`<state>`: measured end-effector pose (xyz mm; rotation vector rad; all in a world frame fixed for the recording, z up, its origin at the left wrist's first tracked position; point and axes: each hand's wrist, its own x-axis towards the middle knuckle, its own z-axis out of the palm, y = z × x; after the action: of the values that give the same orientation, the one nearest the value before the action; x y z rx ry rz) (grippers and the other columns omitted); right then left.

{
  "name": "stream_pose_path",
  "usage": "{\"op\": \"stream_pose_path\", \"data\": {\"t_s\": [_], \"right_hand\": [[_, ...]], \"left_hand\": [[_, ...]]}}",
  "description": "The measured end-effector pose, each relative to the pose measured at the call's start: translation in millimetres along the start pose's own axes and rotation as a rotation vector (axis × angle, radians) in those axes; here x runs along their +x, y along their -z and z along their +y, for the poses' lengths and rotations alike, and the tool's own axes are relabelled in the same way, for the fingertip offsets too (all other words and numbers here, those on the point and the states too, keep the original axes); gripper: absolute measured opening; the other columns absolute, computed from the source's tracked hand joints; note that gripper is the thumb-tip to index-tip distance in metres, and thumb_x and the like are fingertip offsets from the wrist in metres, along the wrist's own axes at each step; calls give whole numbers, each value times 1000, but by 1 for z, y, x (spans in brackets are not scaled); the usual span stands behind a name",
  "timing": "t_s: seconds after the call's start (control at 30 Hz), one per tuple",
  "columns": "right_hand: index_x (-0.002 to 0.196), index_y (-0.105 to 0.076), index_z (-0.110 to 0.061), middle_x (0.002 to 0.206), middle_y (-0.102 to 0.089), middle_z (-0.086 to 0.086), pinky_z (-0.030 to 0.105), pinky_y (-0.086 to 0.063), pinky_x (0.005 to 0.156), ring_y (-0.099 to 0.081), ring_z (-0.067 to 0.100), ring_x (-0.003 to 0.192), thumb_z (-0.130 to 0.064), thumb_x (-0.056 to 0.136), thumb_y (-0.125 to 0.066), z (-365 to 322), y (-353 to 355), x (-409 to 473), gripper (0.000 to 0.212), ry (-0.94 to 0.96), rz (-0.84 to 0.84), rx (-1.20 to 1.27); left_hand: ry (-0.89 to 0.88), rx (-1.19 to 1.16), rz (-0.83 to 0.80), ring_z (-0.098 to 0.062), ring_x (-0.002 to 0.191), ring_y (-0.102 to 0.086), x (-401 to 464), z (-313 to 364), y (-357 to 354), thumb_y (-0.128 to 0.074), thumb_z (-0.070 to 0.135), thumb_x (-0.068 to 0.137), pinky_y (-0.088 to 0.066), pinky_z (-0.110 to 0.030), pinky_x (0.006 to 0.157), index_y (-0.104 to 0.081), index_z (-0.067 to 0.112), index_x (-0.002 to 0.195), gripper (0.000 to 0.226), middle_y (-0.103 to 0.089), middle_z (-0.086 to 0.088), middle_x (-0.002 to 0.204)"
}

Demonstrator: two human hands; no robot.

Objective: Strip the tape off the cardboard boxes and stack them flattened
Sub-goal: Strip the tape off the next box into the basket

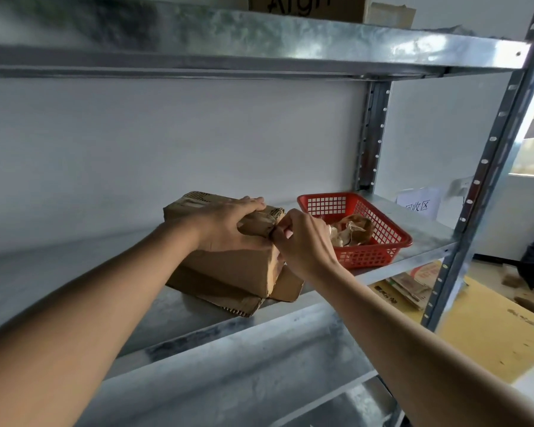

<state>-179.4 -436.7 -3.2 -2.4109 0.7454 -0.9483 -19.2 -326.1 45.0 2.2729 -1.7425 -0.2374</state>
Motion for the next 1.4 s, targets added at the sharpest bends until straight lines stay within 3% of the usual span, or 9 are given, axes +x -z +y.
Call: {"op": "stream_pose_path", "data": {"t_s": [0.13, 0.3, 0.43, 0.63, 0.77, 0.9, 1.0, 1.17, 1.4], "right_hand": [[99, -62, -11, 81, -71, 6, 43, -58, 71, -69, 23, 74, -23, 99, -57, -1, -1, 0, 13, 26, -31, 21], [91, -61, -14, 59, -68, -3, 35, -56, 66, -68, 9, 59, -21, 96, -57, 2, 1, -1, 10, 95, -32, 66], [89, -63, -18, 65, -71, -5, 23, -48, 52, -69, 2, 56, -19, 96, -59, 9, 10, 6, 9, 123, -155, 119], [95, -70, 3, 75, -74, 6, 34, -64, 71, -76, 23, 70, -10, 103, -59, 16, 41, 36, 18, -149, -520, 695], [101, -70, -3, 96, -76, 14, 25, -62, 66, -78, 21, 75, -10, 101, -62, 13, 42, 47, 11, -87, -453, 619], [112, -64, -18, 104, -73, 8, 36, -65, 79, -78, 18, 80, -24, 98, -69, 16, 33, 45, 16, 35, -339, 636], [117, -68, -31, 100, -73, 1, 43, -64, 81, -77, 17, 82, -24, 89, -80, 23, 34, 45, 31, 137, -351, 553], [96, -83, -31, 90, -77, -12, 34, -59, 82, -71, 5, 85, -26, 85, -83, 25, 35, 55, 13, 253, -287, 215], [75, -71, -46, 92, -71, -14, 36, -61, 70, -72, 15, 82, -38, 82, -86, 20, 44, 68, 19, 230, -368, 99]], "left_hand": [[-22, -2, 61, -14, 138, -47, 1, -6, -6, -52, 101, 56, -43, -48, 113, -31, 41, 155, 118, -38, 15, 160], [-4, 0, 29, -13, 133, -51, 5, -8, -4, -59, 95, 62, -46, -49, 109, -29, 50, 150, 103, -46, 15, 155], [-11, -61, 12, -12, 136, -49, 6, -9, -5, -60, 99, 58, -46, -48, 111, -29, 49, 152, 110, -44, 15, 157], [-10, 56, 77, -10, 121, -56, 2, -7, -8, -56, 94, 70, -52, -46, 99, -28, 52, 147, 92, -56, 20, 140], [-52, 73, 98, -11, 112, -60, 2, -6, -9, -48, 95, 75, -51, -40, 86, -34, 51, 136, 76, -60, 20, 130], [1, 6, 127, -3, 99, -58, 4, -5, -9, -37, 87, 85, -42, -38, 77, -40, 55, 123, 50, -62, 25, 110], [33, -28, 100, -9, 113, -57, 3, -2, -8, -37, 86, 83, -45, -43, 91, -40, 54, 136, 62, -62, 21, 128], [51, 16, 61, -18, 130, -50, 0, 1, -6, -34, 87, 83, -42, -50, 104, -32, 60, 139, 62, -53, 17, 145], [162, 15, 42, -12, 158, -11, 3, -3, -5, -22, 96, 80, -9, -45, 122, -10, 71, 150, 76, -14, 20, 170]]}}
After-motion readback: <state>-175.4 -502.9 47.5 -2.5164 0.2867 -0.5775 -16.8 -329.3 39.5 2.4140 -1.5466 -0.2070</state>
